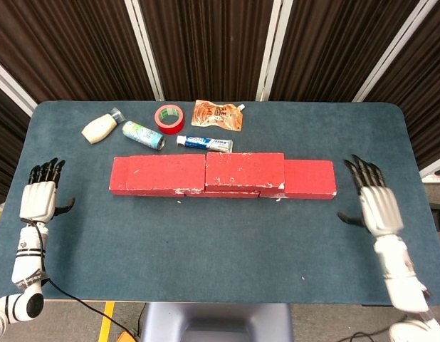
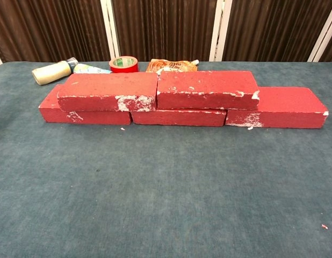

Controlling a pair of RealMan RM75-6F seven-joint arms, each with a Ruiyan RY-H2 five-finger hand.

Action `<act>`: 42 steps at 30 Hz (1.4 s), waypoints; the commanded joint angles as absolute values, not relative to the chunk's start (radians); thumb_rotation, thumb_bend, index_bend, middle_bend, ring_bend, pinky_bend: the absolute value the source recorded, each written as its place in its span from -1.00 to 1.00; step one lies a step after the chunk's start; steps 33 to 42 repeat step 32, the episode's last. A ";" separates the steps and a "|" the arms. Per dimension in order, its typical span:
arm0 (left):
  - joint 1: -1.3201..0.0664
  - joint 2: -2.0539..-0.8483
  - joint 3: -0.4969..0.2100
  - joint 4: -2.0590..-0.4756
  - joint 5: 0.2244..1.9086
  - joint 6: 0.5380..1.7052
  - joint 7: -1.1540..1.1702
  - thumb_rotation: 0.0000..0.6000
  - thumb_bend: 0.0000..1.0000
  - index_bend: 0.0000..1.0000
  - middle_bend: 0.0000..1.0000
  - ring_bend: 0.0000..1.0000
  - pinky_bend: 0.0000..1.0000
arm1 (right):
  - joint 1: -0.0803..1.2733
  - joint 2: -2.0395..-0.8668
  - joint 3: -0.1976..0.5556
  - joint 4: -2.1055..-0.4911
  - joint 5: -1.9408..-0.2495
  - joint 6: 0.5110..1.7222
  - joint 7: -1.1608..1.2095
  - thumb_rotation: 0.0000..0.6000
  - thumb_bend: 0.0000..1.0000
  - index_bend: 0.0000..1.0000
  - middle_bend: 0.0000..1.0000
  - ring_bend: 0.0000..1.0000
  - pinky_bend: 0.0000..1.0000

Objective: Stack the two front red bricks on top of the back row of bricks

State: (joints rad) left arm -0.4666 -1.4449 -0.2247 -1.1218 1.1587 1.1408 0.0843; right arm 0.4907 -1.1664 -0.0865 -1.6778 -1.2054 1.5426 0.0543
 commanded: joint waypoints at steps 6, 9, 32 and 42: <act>-0.438 -1.445 -0.195 -1.082 1.211 1.169 0.014 1.00 -0.41 -1.00 -1.00 -1.00 -1.00 | 0.247 -1.348 -0.142 -1.386 -1.333 1.670 0.181 1.00 -1.00 -0.94 -0.84 -0.88 -1.00; -0.409 -1.442 -0.179 -1.065 1.226 1.197 -0.010 1.00 -0.41 -1.00 -1.00 -1.00 -1.00 | 0.194 -1.396 -0.142 -1.301 -1.336 1.657 0.268 1.00 -1.00 -0.94 -0.84 -0.88 -1.00; -0.323 -1.405 -0.163 -1.141 1.250 1.278 0.034 1.00 -0.41 -1.00 -1.00 -1.00 -1.00 | 0.131 -1.343 -0.044 -1.321 -1.377 1.530 0.271 1.00 -1.00 -0.94 -0.84 -0.88 -1.00; -0.323 -1.405 -0.163 -1.141 1.250 1.278 0.034 1.00 -0.41 -1.00 -1.00 -1.00 -1.00 | 0.131 -1.343 -0.044 -1.321 -1.377 1.530 0.271 1.00 -1.00 -0.94 -0.84 -0.88 -1.00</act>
